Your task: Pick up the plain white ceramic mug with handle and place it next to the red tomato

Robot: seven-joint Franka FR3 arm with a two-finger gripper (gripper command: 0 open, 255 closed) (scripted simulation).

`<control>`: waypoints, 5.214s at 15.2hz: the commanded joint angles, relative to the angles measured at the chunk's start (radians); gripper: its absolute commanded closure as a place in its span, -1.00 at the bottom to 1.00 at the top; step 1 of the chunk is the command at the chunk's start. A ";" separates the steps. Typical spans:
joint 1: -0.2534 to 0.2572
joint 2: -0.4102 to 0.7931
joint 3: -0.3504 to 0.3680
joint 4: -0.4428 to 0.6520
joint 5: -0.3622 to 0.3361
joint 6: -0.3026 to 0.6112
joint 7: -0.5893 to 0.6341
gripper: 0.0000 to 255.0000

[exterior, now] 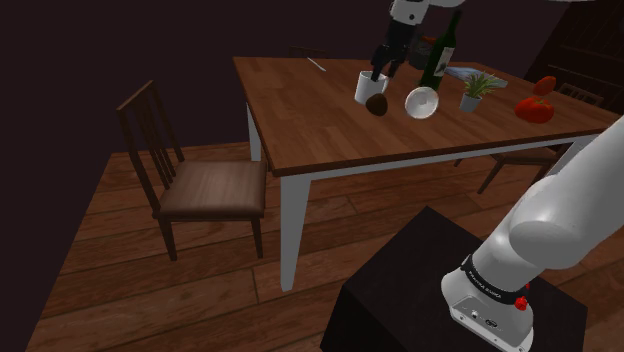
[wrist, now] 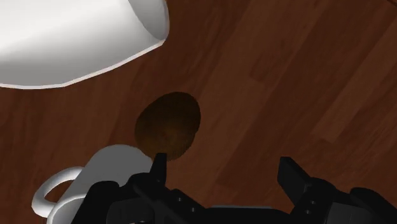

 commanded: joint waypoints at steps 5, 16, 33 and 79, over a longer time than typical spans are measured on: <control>-0.033 0.254 -0.039 0.256 0.055 -0.028 -0.110 -1.00; -0.071 0.437 -0.043 0.380 0.100 0.015 -0.171 -1.00; -0.071 0.438 -0.042 0.374 0.101 0.022 -0.171 1.00; -0.222 0.279 -0.122 0.607 0.078 -0.374 -0.369 1.00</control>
